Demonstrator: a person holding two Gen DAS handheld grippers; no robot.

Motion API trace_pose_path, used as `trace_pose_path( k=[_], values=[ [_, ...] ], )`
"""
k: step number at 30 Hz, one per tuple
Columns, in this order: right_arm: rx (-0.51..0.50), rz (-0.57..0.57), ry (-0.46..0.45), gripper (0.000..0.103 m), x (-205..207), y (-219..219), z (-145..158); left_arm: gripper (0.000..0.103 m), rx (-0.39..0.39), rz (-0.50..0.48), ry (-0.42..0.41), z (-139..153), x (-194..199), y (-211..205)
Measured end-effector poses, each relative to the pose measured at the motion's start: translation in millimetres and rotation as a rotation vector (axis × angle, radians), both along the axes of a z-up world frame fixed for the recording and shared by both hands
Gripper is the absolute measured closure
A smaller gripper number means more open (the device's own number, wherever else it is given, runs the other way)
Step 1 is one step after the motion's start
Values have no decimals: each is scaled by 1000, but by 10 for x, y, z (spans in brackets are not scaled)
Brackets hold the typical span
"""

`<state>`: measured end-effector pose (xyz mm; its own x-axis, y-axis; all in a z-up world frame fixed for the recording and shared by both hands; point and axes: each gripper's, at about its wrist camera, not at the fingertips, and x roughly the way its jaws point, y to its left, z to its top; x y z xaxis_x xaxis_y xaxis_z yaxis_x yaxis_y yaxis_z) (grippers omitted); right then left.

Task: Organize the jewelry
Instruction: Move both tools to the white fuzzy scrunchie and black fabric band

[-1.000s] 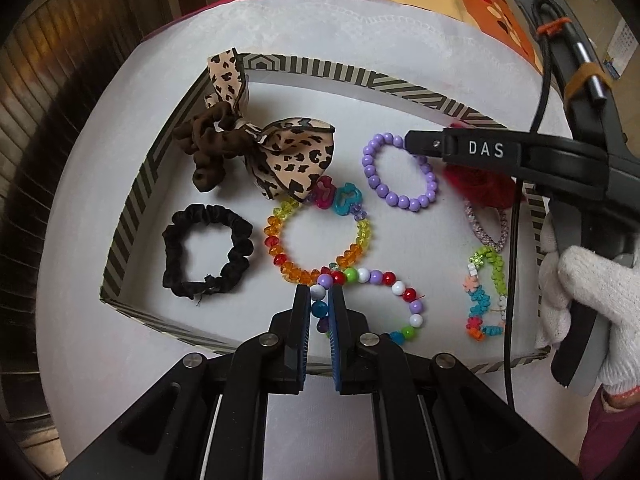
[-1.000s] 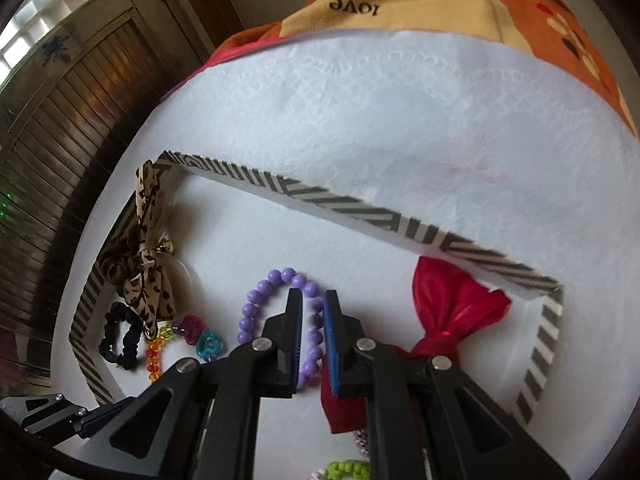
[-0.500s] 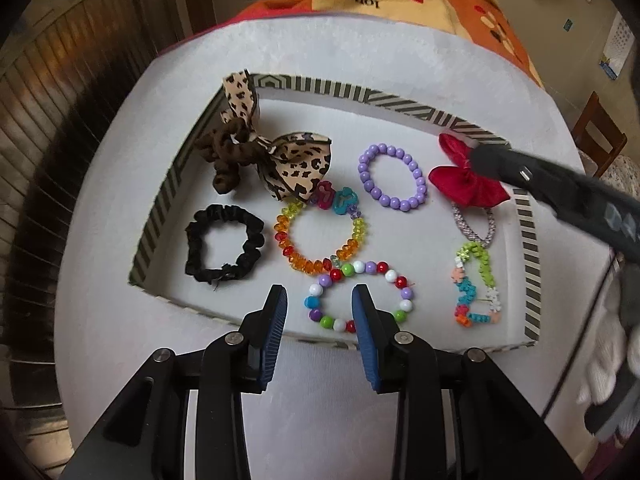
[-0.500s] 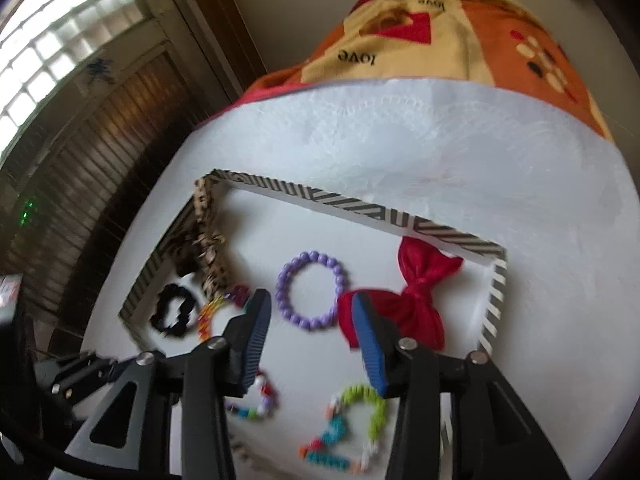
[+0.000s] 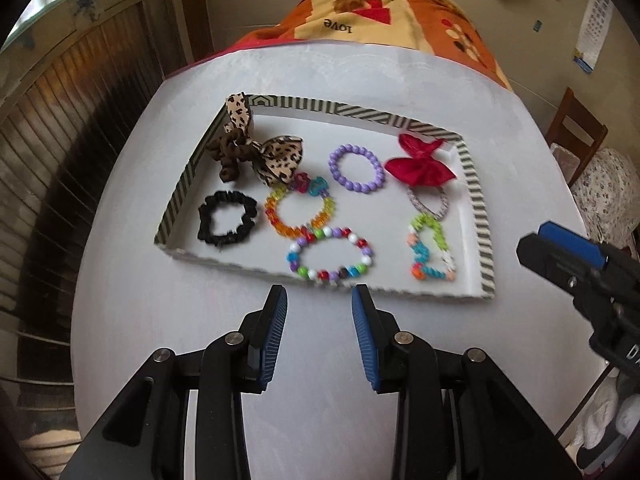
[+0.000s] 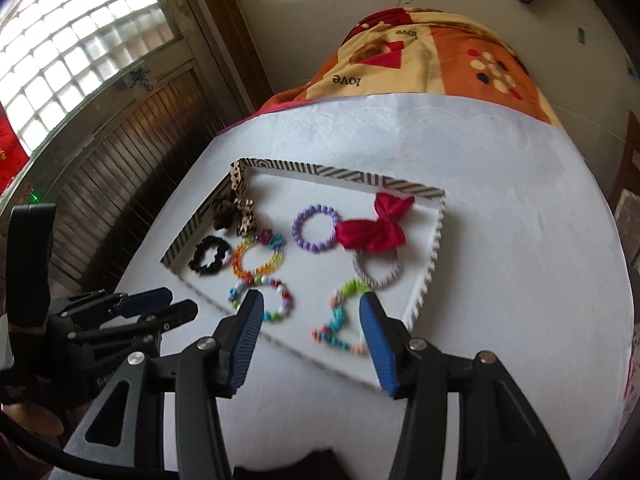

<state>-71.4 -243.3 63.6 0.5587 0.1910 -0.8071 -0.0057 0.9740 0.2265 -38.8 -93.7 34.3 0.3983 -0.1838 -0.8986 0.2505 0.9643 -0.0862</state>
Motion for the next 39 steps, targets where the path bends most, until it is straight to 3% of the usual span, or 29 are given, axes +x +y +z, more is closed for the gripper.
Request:
trace_pose_path(
  k=[9, 18, 24, 33, 39],
  values=[
    [4, -52, 55, 46, -780, -130, -87, 79, -65, -60, 39, 140, -623, -31],
    [29, -11, 122, 46, -1355, -49, -347, 79, -87, -108, 87, 166, -1175, -13],
    [24, -28, 174, 46, -1573, -113, -526, 79, -76, -178, 96, 143, -1519, -125],
    [26, -52, 180, 45, -1713, -201, -541, 79, -36, -286, 138, -43, -1930, -438],
    [25, -33, 187, 43, -1720, -130, -548, 79, -4, -220, 156, -235, -1817, -366]
  ],
)
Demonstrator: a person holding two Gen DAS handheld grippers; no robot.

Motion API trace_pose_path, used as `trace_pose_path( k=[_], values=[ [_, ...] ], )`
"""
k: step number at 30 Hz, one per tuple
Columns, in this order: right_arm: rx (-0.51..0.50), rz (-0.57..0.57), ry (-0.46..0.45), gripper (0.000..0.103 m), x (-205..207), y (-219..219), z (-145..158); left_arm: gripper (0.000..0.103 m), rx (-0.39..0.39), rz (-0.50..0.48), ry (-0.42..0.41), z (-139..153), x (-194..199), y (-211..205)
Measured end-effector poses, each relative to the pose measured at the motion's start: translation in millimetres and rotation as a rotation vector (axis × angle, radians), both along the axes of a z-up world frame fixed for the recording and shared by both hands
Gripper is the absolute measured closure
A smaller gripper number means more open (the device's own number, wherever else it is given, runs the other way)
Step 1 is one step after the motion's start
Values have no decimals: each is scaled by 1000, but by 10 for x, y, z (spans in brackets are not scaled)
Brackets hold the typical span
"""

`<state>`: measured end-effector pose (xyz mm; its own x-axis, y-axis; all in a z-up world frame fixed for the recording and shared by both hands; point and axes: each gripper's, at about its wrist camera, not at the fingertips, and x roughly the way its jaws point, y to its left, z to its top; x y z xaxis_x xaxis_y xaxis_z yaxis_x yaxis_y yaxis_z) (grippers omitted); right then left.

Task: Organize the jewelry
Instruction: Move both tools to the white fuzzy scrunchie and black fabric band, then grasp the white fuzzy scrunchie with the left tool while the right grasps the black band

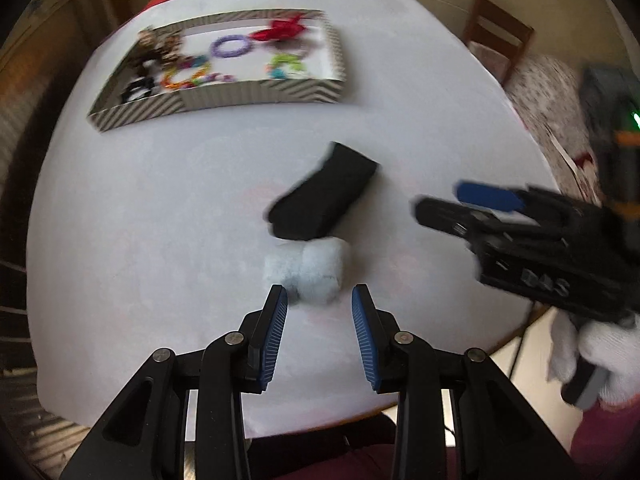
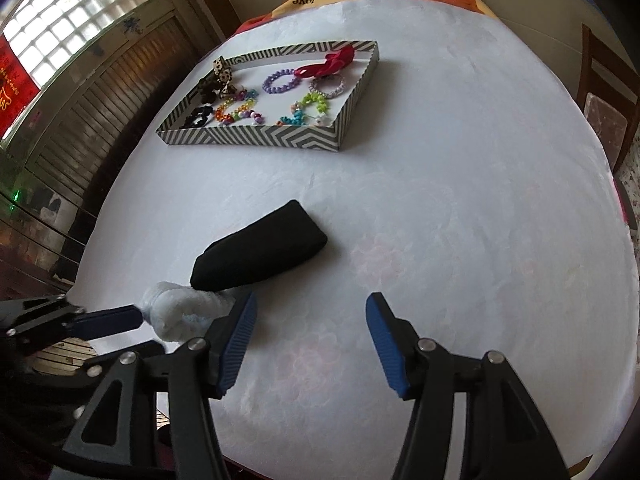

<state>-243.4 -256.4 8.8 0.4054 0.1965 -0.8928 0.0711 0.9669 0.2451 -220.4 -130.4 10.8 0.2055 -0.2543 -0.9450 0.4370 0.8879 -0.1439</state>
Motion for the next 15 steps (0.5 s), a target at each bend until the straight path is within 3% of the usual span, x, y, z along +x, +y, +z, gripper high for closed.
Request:
trace_pose_path(
  k=[5, 15],
  values=[
    [16, 17, 2, 42, 67, 72, -21, 79, 19, 135, 9, -52, 295, 413],
    [98, 18, 54, 39, 300, 223, -255, 79, -97, 245, 101, -95, 367, 852]
  ],
)
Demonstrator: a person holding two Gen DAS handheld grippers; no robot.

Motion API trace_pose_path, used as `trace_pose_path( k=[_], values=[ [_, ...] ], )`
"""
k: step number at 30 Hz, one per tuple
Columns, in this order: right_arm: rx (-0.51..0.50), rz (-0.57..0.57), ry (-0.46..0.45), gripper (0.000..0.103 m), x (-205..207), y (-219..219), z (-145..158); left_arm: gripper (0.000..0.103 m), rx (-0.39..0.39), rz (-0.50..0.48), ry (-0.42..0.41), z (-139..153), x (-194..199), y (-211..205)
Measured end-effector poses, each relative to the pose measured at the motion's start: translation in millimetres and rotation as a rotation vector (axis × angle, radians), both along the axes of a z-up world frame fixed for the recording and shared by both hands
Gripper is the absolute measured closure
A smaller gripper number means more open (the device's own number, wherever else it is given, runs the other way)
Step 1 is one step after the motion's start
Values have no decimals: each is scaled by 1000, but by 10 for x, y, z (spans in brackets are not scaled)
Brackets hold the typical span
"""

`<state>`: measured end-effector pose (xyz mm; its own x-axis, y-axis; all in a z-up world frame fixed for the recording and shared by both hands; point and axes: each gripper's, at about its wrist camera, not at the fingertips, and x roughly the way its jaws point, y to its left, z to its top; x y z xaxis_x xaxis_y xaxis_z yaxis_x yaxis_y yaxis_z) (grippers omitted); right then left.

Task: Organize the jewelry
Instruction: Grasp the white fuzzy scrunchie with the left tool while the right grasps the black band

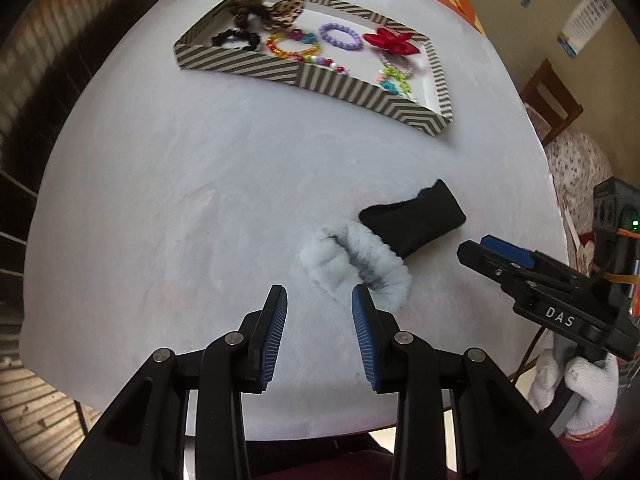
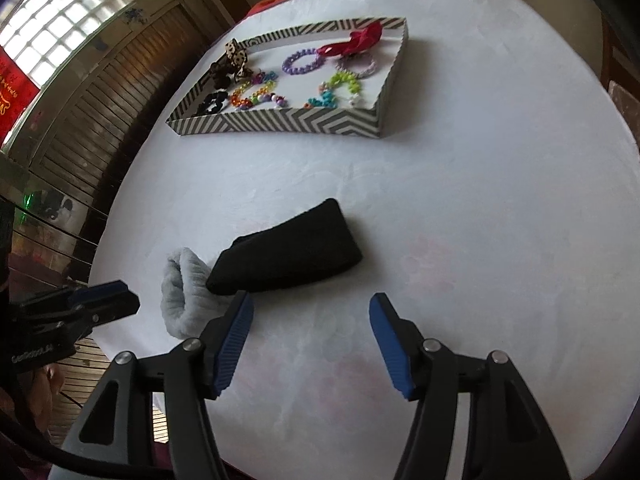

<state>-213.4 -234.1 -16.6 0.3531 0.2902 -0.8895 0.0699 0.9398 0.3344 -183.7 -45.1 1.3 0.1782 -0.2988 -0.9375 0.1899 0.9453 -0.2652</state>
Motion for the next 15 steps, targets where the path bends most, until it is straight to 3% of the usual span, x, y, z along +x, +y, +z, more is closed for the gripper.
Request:
trace_pose_path(
  k=[7, 15],
  values=[
    [58, -46, 22, 35, 217, 51, -123, 79, -52, 13, 42, -131, 105, -52],
    [41, -71, 38, 35, 494, 146, -278, 79, -4, 0, 88, -331, 203, -187]
  ],
)
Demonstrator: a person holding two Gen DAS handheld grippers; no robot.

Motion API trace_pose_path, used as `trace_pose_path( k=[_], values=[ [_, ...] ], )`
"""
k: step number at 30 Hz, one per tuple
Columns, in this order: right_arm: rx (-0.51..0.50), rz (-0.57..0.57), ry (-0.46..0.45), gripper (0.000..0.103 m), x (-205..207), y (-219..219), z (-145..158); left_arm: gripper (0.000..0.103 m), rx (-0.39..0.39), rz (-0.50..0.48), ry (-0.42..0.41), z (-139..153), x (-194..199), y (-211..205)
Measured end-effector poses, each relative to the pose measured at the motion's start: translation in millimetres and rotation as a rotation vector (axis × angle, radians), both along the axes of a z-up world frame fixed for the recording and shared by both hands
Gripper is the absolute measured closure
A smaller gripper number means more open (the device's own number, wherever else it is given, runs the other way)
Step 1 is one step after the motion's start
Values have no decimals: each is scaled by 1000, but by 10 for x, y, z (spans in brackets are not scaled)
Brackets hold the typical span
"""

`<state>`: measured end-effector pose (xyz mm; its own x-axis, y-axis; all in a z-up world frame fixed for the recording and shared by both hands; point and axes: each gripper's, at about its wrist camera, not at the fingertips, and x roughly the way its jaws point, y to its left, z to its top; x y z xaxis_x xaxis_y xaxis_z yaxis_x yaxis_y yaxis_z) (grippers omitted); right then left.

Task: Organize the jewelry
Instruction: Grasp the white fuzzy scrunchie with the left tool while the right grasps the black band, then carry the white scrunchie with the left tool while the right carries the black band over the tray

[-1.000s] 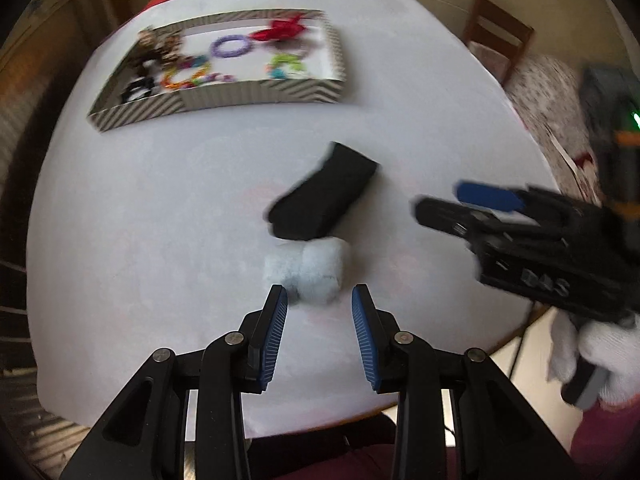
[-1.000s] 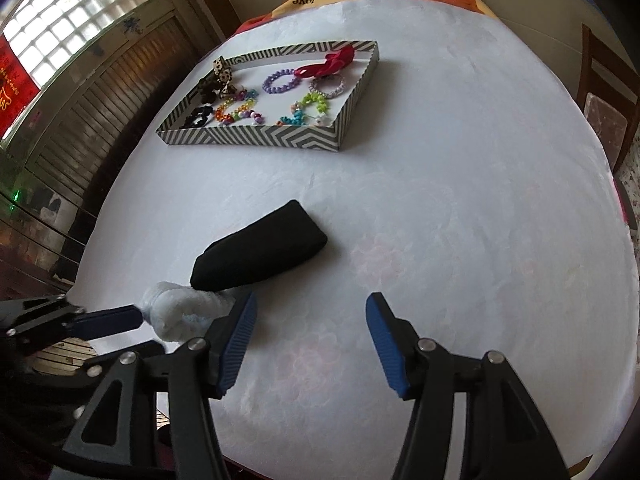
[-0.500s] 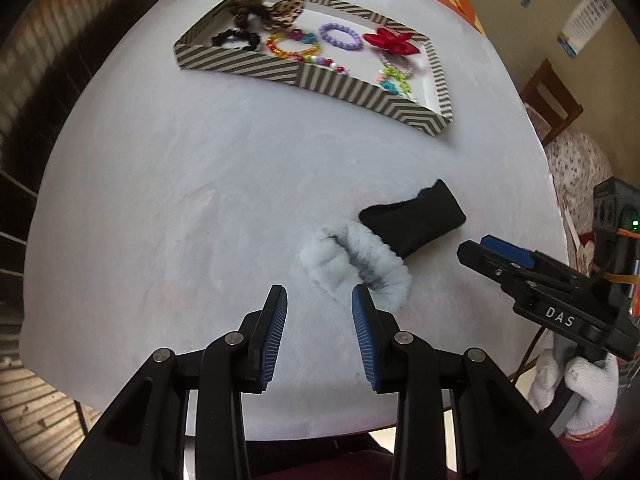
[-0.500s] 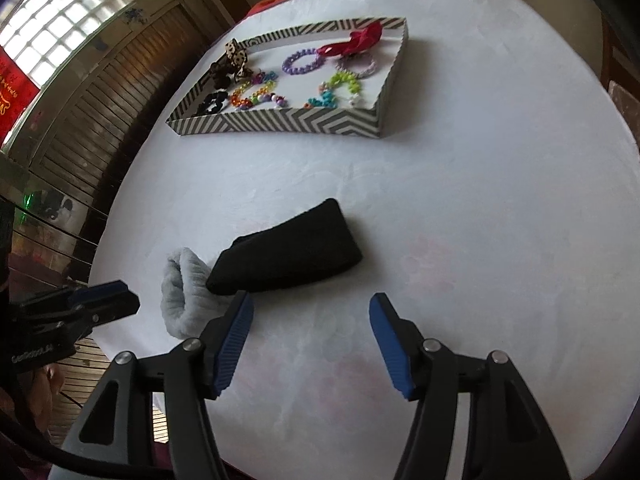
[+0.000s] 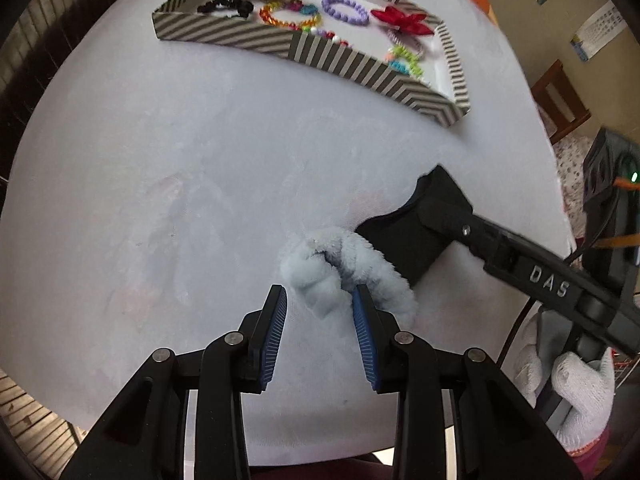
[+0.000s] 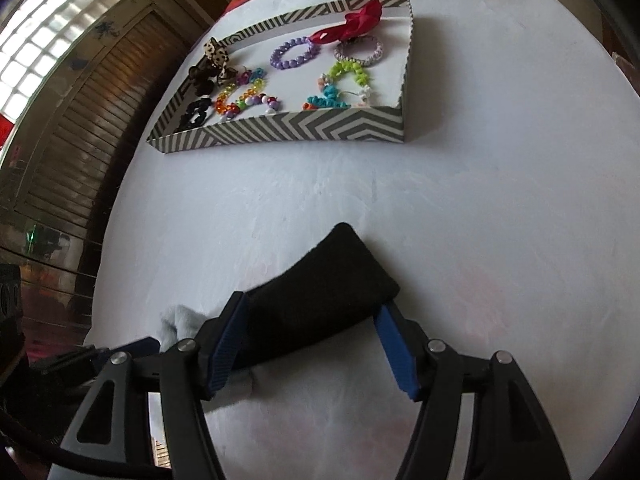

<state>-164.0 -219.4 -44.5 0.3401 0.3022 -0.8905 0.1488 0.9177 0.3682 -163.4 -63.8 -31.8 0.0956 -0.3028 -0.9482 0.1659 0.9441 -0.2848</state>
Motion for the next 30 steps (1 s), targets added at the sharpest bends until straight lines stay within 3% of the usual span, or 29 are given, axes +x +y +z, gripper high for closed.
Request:
trace_pose_path(
  k=[2, 4, 6, 8, 11, 20, 30],
  values=[
    [-23, -11, -8, 35, 48, 25, -39, 79, 14, 3, 26, -82, 5, 7],
    [-45, -8, -24, 49, 64, 45, -34, 80, 7, 9, 50, -142, 2, 34],
    [-57, 23, -45, 70, 79, 88, -14, 93, -17, 10, 47, -140, -3, 72],
    [-40, 40, -61, 86, 83, 89, 22, 98, -9, 3, 17, -69, 2, 83],
    [-35, 53, -93, 90, 77, 59, 140, 99, -13, 3, -47, 108, 40, 101],
    [-18, 54, -218, 90, 200, -115, 713, 99, 6, 9, -172, 545, 406, 93],
    [-30, 43, -266, 90, 624, -249, 970, 99, 38, 18, -286, 868, 1035, 11]
  ],
)
